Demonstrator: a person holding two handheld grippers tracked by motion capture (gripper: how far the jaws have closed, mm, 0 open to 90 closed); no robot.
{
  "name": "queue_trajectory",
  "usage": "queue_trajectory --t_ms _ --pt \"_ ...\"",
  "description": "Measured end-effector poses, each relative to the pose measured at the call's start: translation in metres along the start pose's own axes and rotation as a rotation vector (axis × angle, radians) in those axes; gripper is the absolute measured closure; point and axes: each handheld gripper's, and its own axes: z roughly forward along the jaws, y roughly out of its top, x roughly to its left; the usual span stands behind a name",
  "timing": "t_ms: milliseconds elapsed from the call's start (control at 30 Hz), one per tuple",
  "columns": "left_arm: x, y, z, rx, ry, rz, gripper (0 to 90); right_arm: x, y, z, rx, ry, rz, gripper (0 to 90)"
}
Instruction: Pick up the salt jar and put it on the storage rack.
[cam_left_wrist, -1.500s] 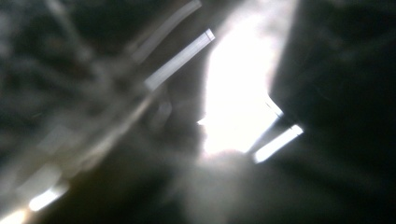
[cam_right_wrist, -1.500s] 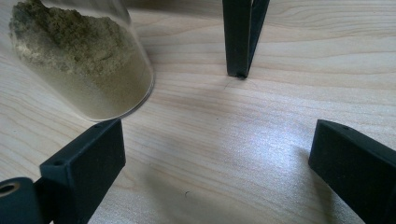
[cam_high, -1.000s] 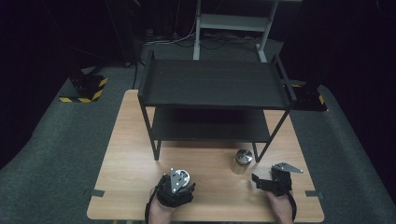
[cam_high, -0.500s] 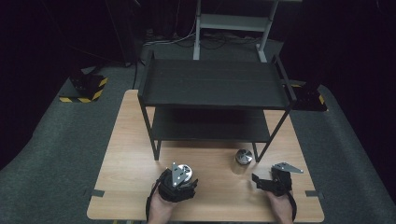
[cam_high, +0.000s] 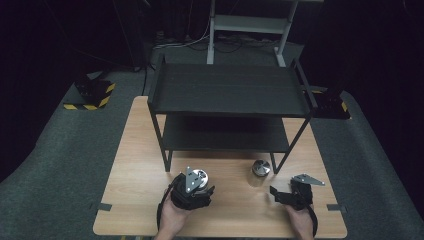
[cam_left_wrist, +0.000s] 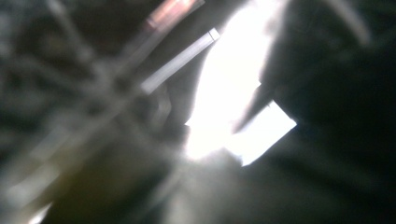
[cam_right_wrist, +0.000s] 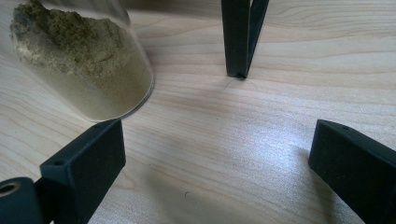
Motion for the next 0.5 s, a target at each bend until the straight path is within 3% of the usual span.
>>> queue_trajectory --t_ms 500 --pt "0.015 0.029 -0.008 -0.033 -0.036 -0.009 30.8 0.000 0.000 0.000 -0.001 0.000 0.002 3.9"
